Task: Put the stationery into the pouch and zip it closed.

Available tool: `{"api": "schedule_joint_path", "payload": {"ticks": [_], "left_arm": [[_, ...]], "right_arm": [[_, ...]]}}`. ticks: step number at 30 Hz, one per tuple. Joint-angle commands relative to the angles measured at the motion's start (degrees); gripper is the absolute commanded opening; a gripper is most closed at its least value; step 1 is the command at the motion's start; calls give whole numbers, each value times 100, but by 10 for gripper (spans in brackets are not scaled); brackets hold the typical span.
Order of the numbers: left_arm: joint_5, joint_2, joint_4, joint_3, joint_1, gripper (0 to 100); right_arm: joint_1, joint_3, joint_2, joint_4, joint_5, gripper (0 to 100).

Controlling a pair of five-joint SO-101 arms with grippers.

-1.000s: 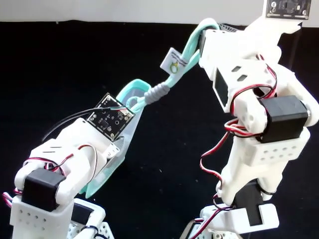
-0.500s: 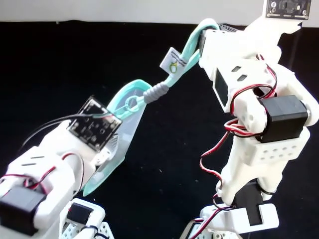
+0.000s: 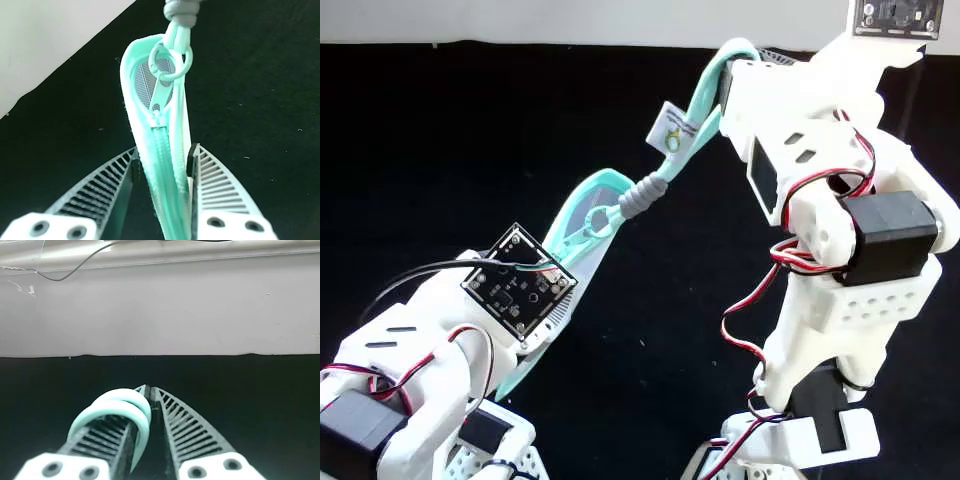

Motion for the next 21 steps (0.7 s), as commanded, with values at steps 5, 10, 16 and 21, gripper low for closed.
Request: {"api": "schedule_joint_path", "payload": {"ticks": [5,10,16,21], "left_arm": [[-53,48,-369,-189,84,178],[-44,48,-492,-154,92,178],[-44,57,-527,-145,92,178],[-44,57,-686,-145,92,178]], "right_arm": [[-40,-92,-4,40,-35,6],[-40,-92,-4,136,-44,6],[-40,-92,-4,136,-44,6],[-233,-92,-4,136,-26,6]]}}
